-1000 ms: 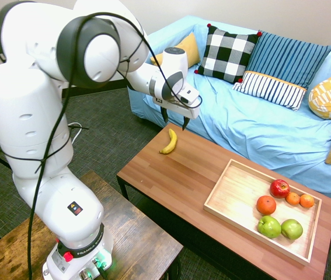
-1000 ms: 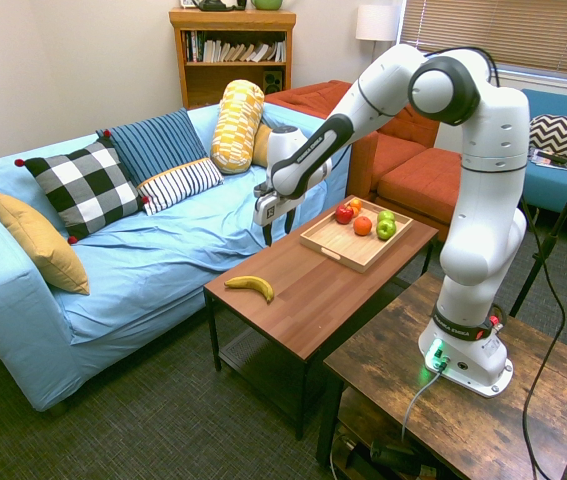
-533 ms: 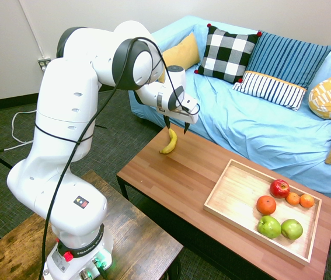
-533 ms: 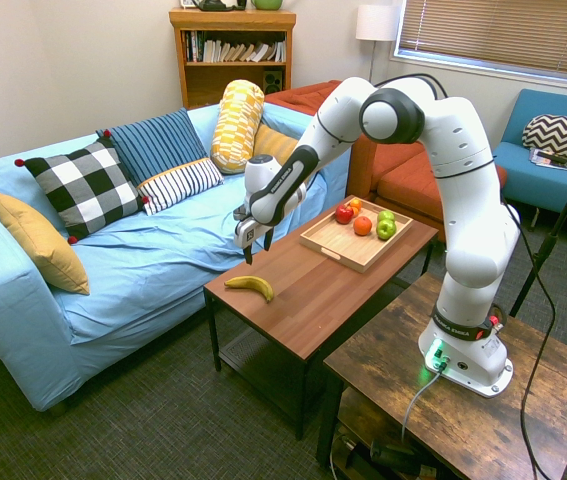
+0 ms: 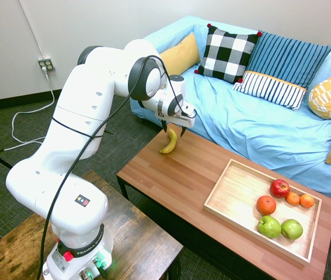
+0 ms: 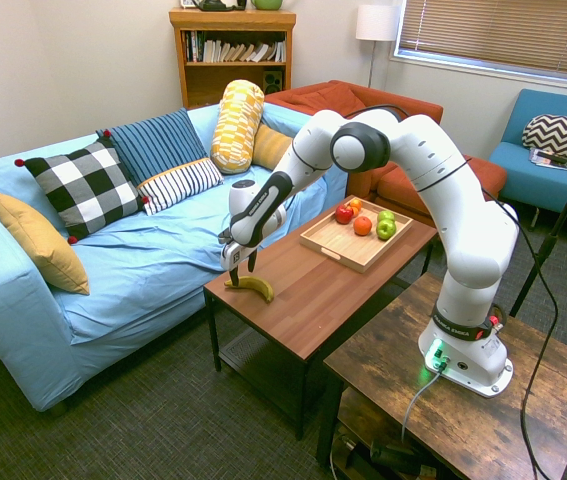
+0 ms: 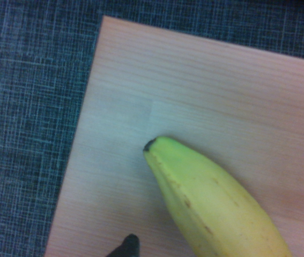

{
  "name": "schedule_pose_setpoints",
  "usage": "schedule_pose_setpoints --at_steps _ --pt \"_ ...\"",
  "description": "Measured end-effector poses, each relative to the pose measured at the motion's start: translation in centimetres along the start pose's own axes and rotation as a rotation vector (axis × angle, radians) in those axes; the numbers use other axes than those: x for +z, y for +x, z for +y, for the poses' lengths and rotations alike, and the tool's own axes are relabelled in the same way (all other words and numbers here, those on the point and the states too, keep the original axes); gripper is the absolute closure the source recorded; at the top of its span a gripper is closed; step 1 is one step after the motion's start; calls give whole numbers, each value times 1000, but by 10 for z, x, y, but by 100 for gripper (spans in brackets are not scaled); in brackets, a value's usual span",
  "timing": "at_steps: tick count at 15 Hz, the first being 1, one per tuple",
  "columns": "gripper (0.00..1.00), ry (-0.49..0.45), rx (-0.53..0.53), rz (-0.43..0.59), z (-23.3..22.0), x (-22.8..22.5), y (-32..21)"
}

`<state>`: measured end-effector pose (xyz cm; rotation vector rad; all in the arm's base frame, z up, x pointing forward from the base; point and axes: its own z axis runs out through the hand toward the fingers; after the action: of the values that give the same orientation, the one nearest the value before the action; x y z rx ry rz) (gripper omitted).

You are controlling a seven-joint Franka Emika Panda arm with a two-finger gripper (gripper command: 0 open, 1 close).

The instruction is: Put banana in the tray

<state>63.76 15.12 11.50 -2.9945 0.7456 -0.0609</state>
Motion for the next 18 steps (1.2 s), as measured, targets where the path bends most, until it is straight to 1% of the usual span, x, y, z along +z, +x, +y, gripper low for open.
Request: schedule_pose_setpoints --at_steps 5,6,8,18 --pt "0 -11 -14 -15 7 13 2" --pt "100 -11 -14 -19 9 15 2" --pt "100 -12 -11 -29 11 21 1" --pt "100 -14 -1 -45 16 22 4"
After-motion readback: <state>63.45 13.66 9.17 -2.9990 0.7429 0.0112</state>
